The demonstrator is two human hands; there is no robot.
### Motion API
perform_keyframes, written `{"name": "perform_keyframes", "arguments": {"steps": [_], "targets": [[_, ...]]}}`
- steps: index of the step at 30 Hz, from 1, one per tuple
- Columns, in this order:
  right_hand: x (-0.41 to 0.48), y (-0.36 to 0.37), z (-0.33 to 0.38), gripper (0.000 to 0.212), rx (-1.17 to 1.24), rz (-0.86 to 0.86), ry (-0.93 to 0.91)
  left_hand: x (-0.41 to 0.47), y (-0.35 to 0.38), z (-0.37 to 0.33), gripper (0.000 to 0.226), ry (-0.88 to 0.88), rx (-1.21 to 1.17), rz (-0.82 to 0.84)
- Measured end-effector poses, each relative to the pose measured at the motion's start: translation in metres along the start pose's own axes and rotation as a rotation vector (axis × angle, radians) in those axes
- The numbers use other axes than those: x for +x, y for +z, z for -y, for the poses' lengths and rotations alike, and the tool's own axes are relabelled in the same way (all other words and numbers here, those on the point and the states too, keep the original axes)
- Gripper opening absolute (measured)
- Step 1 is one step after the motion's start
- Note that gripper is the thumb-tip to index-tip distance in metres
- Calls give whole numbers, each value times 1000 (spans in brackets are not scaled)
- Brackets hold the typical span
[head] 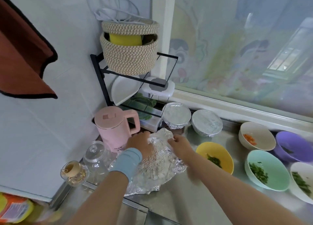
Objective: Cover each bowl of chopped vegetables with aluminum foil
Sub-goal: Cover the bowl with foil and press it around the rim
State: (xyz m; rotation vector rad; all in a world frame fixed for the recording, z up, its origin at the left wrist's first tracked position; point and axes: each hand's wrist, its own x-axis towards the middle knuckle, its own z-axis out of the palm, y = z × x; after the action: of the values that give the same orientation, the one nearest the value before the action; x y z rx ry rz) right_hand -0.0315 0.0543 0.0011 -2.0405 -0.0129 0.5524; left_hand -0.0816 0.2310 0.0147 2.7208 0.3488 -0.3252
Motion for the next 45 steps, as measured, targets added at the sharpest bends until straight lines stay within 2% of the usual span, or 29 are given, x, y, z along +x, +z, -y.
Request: {"name": "perform_keyframes", "arguments": {"steps": [5,9,11,14,17,19,21,24,28,32,38,43,45], "targets": [[-3,-76,-23,37,-16,-163,38,15,7,-48,41,-48,-37,118],[-7,-134,-58,33,-116,-227,120,24,28,-103,46,1,-157,161],[-7,-160,-79,32,-91,-251,160,27,41,-130,50,10,-182,167],[-6,-189,-106,28,-100,-293,209,29,63,-164,57,67,-129,92],[-1,-206,-128,27,-148,-298,237,28,83,-188,52,175,11,-54],[3,-209,-138,28,-169,-287,244,27,97,-197,47,217,103,-82],[6,-209,-147,26,-173,-273,239,26,109,-205,48,193,186,-32],[12,-204,-157,22,-161,-276,258,29,125,-208,66,122,296,98],[19,-196,-164,18,-143,-340,290,35,144,-204,86,62,294,245],[23,-186,-167,19,-134,-368,300,39,152,-201,82,72,225,175],[10,-171,-173,20,-84,-393,334,28,170,-179,79,125,-66,178],[-1,-168,-176,21,-39,-387,377,32,169,-183,70,207,181,-32],[2,-167,-176,24,-56,-396,409,37,167,-195,71,309,188,-89]]}}
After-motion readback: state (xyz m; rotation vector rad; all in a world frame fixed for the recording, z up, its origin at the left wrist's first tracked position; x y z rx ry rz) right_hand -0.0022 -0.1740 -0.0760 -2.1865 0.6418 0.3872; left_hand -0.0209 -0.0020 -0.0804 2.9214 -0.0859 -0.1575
